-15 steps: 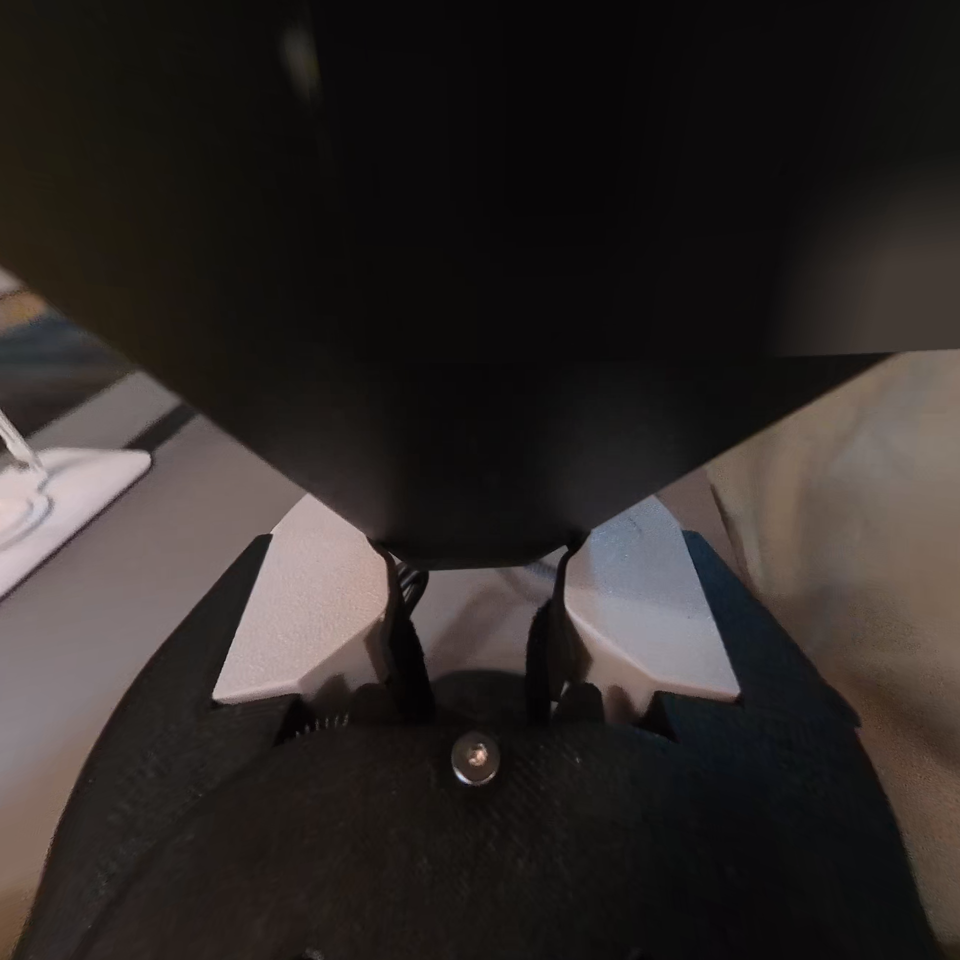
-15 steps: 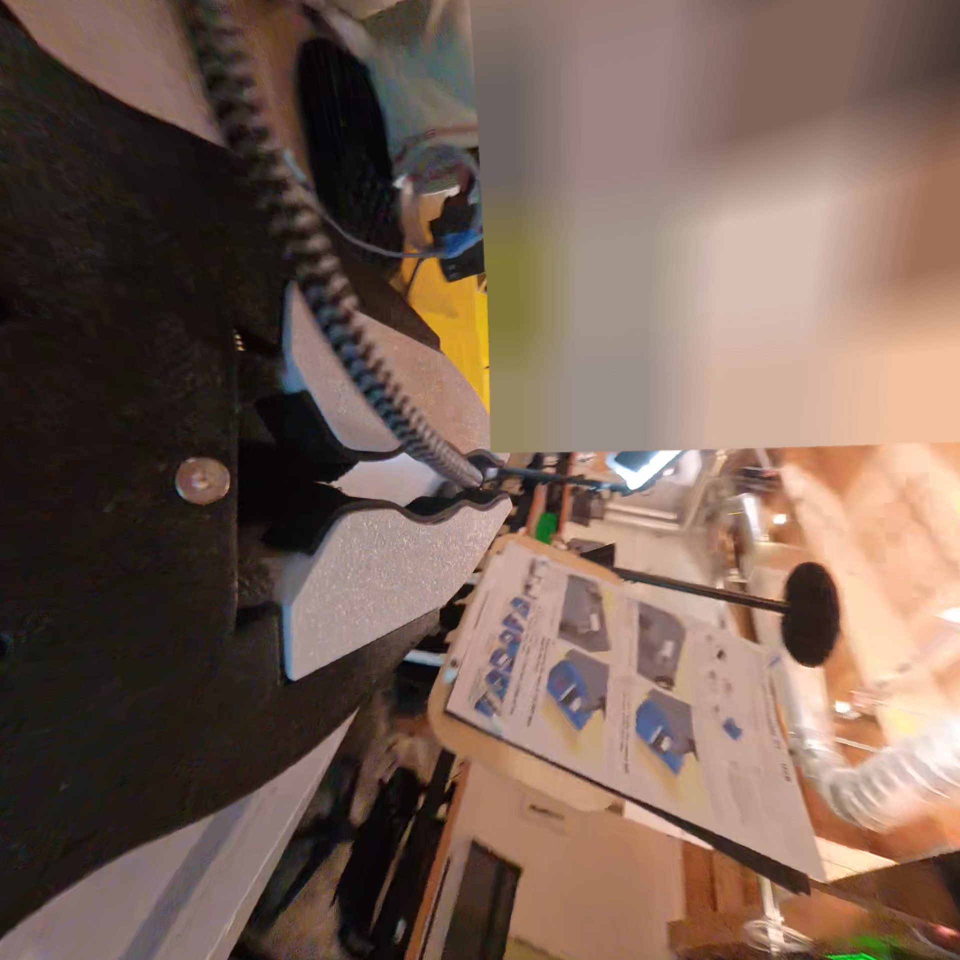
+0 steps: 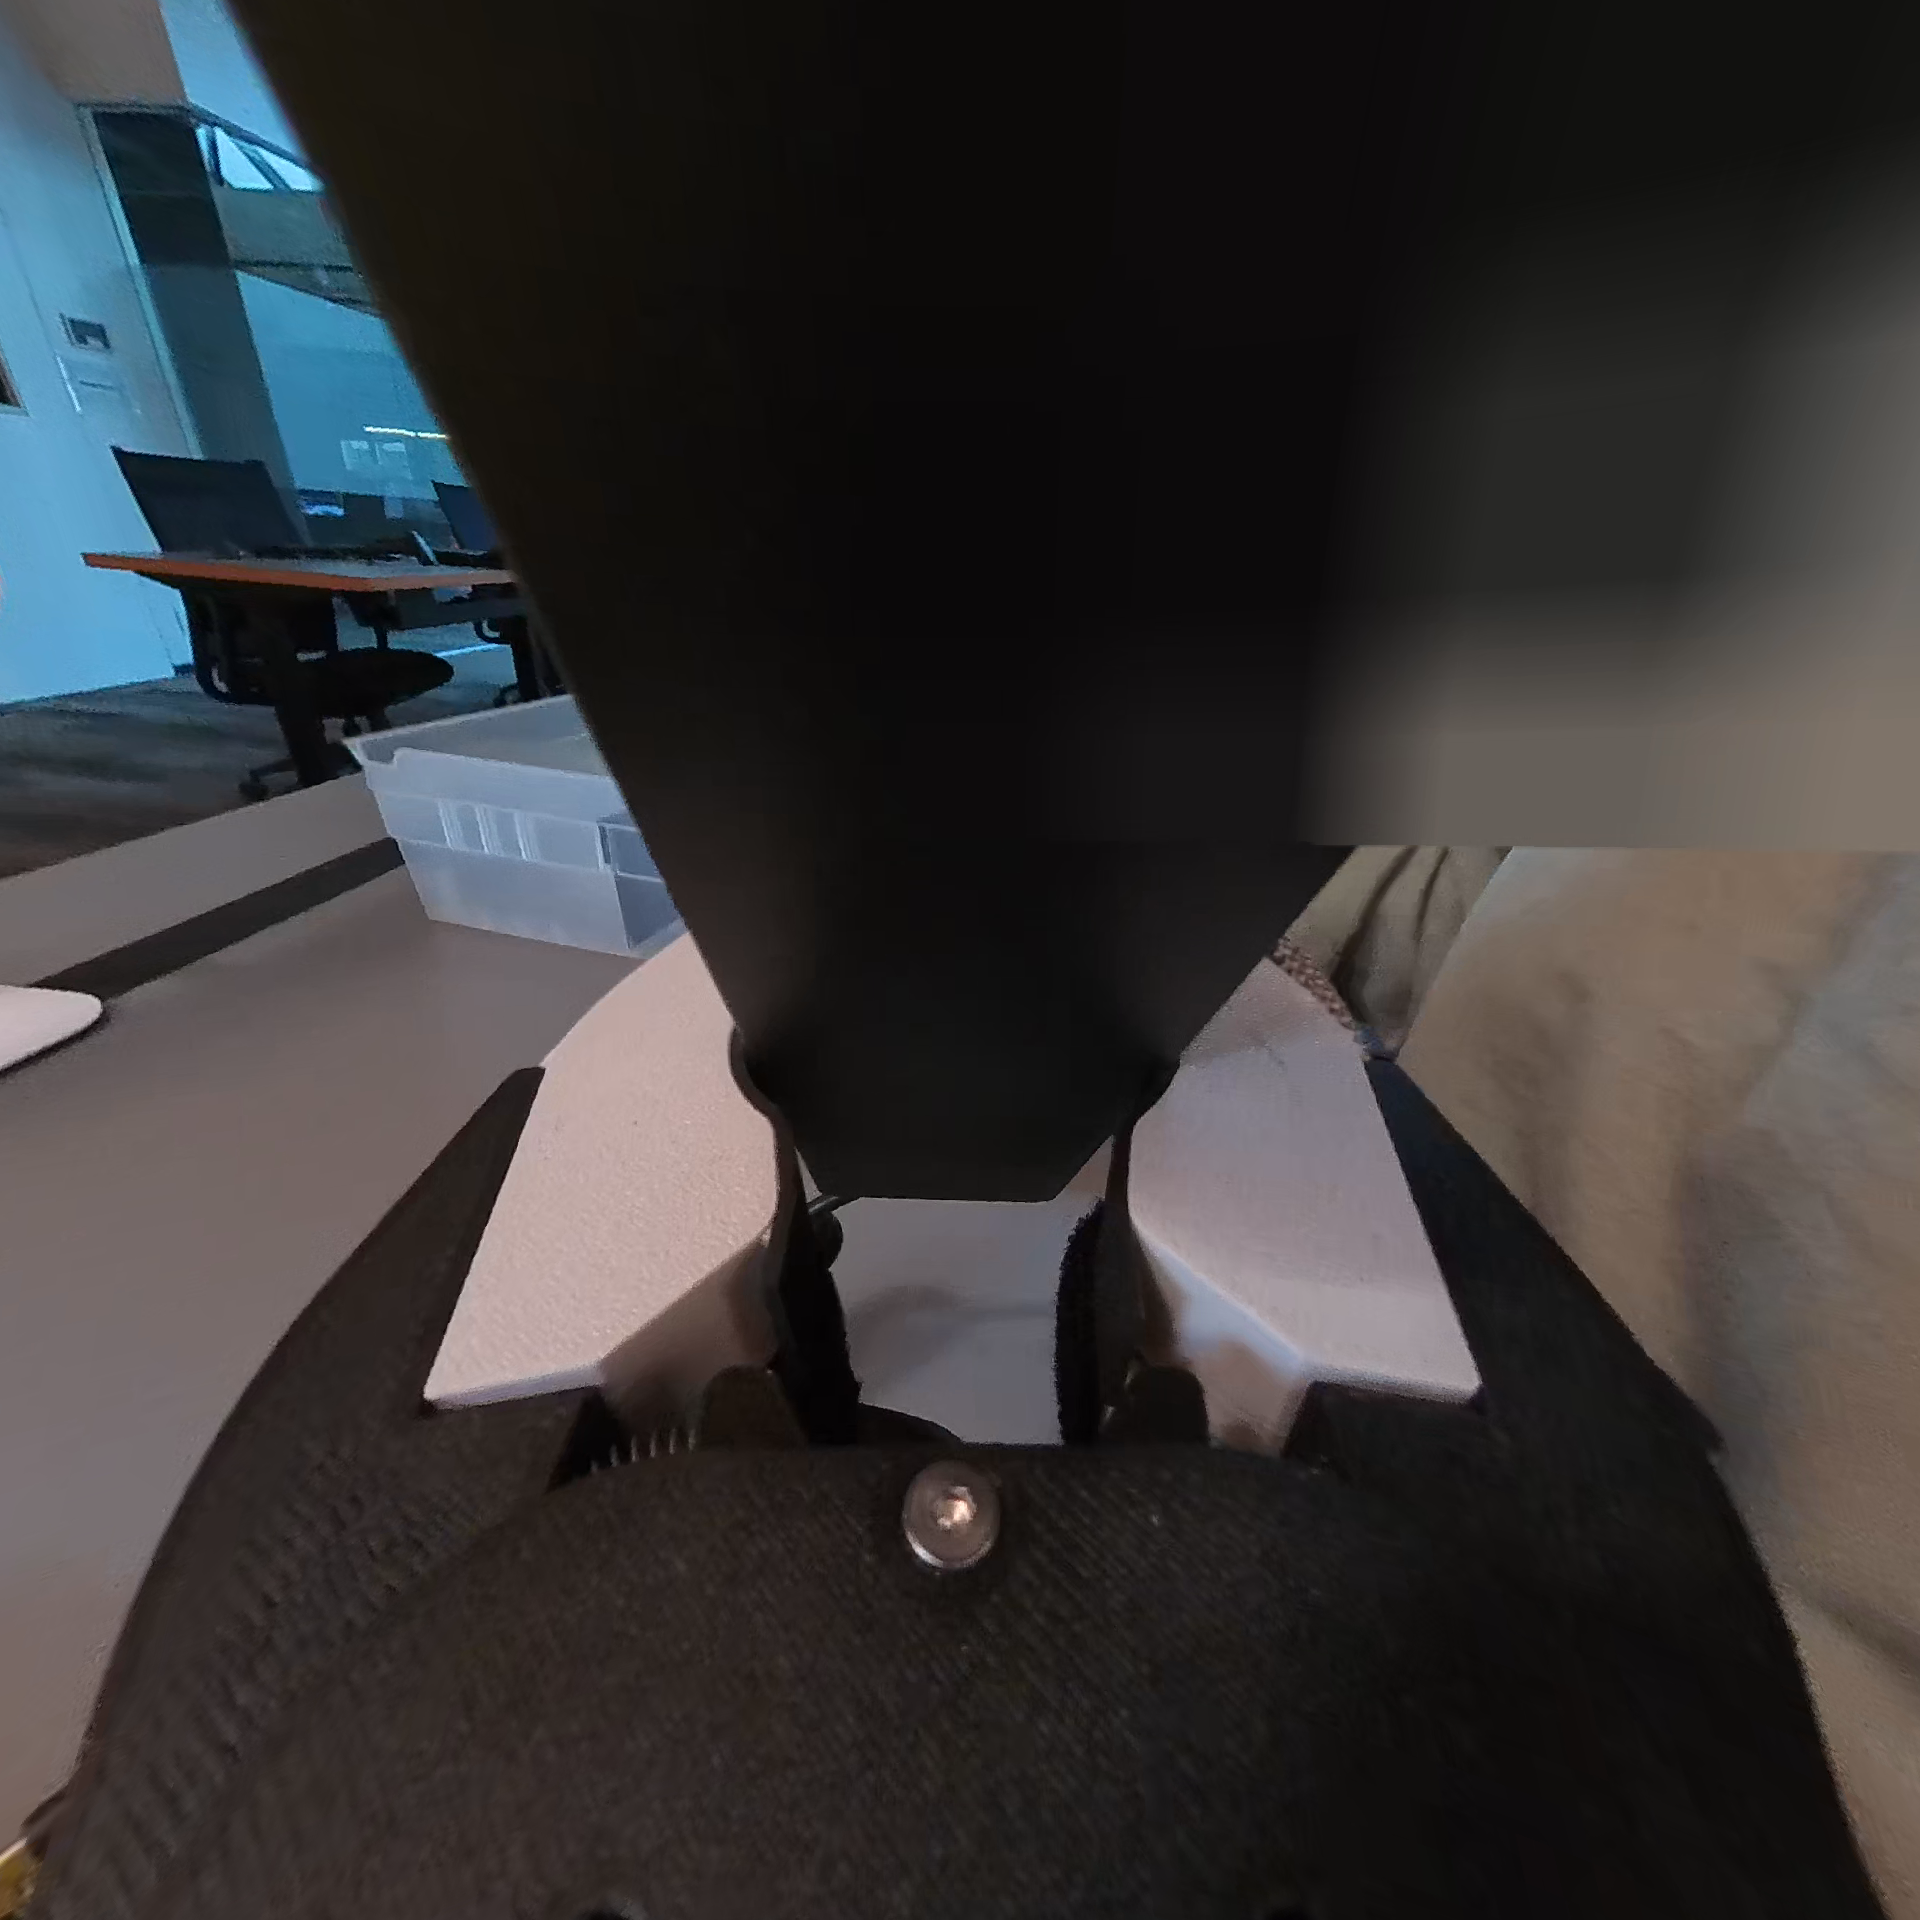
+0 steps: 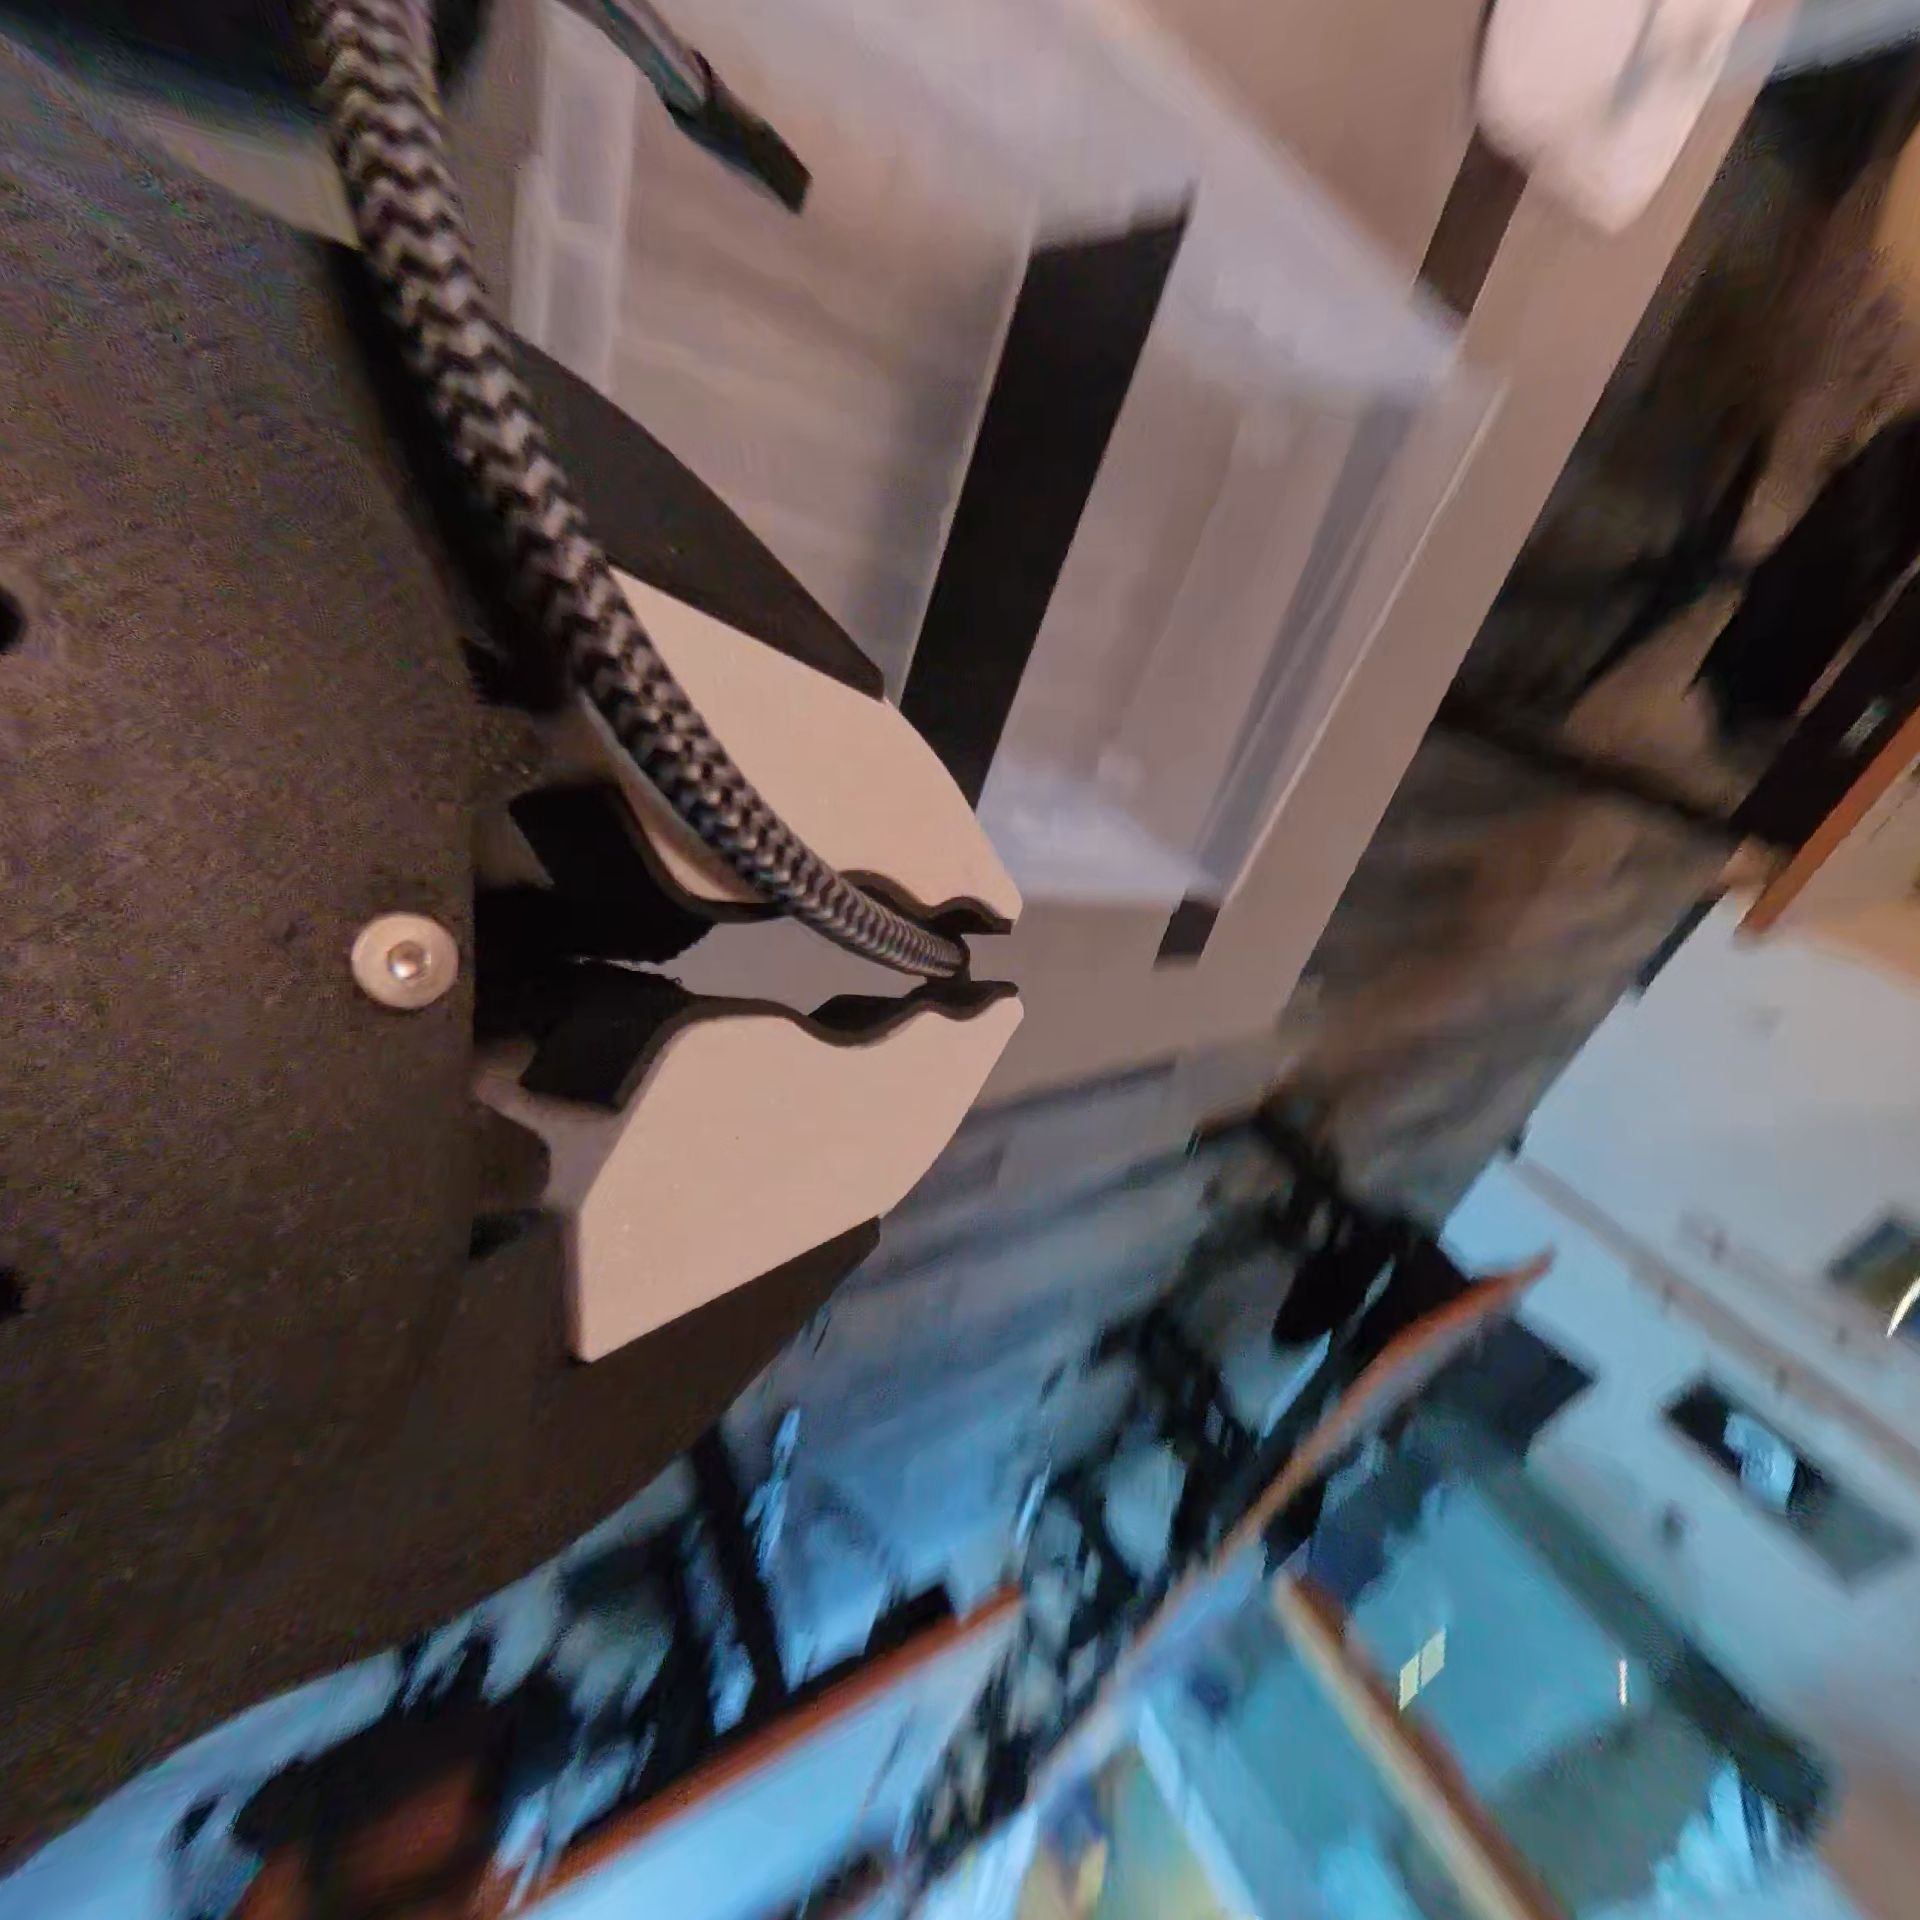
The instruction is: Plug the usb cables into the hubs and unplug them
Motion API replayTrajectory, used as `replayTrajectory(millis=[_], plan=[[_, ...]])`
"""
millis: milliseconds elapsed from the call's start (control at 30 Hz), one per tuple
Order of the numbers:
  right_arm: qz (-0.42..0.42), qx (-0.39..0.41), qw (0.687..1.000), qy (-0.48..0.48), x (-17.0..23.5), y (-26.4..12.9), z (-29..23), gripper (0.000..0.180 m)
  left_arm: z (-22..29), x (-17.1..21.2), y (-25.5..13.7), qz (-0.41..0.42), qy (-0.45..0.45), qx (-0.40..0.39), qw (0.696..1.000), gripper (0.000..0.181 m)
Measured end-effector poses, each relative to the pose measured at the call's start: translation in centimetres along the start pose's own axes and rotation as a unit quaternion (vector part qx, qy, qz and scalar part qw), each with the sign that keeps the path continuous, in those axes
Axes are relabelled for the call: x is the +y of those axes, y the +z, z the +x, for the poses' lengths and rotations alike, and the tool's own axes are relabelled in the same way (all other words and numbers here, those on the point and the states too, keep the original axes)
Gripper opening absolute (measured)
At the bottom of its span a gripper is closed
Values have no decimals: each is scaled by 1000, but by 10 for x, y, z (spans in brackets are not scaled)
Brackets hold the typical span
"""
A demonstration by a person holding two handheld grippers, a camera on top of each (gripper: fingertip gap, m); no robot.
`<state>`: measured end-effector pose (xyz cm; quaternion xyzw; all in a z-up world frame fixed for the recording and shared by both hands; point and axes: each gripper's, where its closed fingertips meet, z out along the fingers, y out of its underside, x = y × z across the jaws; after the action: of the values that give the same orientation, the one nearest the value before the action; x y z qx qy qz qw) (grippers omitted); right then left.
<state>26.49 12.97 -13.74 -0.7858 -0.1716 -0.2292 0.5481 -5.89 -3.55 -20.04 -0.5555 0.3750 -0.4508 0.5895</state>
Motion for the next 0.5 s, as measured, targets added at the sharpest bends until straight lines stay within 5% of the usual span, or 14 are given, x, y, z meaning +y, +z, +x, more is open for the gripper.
replayTrajectory(millis=[100, 200, 500], plan=[[-47, 87, 991, -90, 5, 11, 10, 9, -1, 2, -1, -4, -3, -2, 1000, 64], [-93, 92, 977, -169, 17, 28, -6, 9, 1, 3, 0, -1, -5, 3, 1000, 64], [-256, -110, 944, -177, 73, 51, -80, 9, 2, 7, 2, -6, -7, 7, 1000, 64]])
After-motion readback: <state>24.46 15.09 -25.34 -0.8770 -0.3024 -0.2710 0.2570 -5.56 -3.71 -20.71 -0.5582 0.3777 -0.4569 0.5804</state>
